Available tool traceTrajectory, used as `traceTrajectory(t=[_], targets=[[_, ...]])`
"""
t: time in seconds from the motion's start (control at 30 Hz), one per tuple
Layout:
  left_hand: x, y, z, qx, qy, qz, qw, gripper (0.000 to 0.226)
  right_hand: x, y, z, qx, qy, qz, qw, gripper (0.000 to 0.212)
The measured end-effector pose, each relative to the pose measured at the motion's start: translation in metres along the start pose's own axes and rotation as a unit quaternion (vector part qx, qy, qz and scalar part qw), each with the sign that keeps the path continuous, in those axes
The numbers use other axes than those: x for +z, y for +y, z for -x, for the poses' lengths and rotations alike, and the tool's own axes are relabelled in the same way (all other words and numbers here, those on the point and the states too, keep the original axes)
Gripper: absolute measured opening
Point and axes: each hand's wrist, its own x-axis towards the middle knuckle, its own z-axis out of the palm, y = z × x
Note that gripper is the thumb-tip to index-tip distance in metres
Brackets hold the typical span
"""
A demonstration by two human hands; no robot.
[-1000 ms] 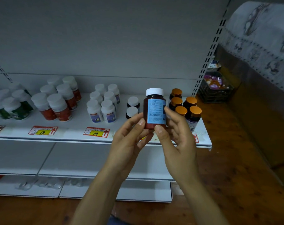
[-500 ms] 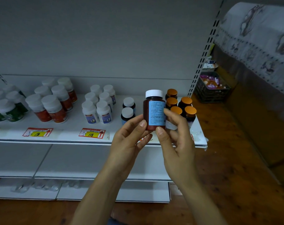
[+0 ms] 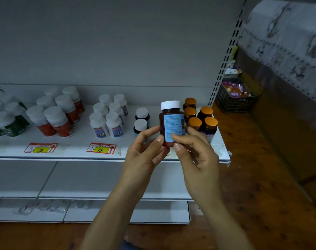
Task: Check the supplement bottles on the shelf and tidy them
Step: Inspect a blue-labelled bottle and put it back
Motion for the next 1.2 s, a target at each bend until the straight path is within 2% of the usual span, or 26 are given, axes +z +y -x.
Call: traceTrajectory(t=[0.13,0.33,0.6,0.93,1.2], targets=[[-0.002,0.000,-0.003,-0.018,0.004,0.026,0.999,0.040,-0.002,-0.001,0.001,0.008,-0.007,-0.006,1.000,0.035],[-0.006,0.001,-0.004,-0.035,0.005,0.048,0.998,0.044,0.000,-0.013,0.001,-0.007,0.013,-0.007,1.000,0.030],[-0.007,0.003,0.001,-0.026,-0.029,0.051,0.998,0.045,0.003,-0.013,-0.007,-0.009,0.004,0.023,1.000,0.045],[-0.006,0.004,0.001,-0.030,-0.020,0.117,0.993,0.044,0.008,-0.008,0.005,-0.040,-0.008,0.060,0.997,0.038],[-0.004,0.001,0.004,-0.096,-0.008,0.131,0.987,0.048,0.009,-0.012,0.014,-0.065,-0.010,0.076,0.995,0.033]])
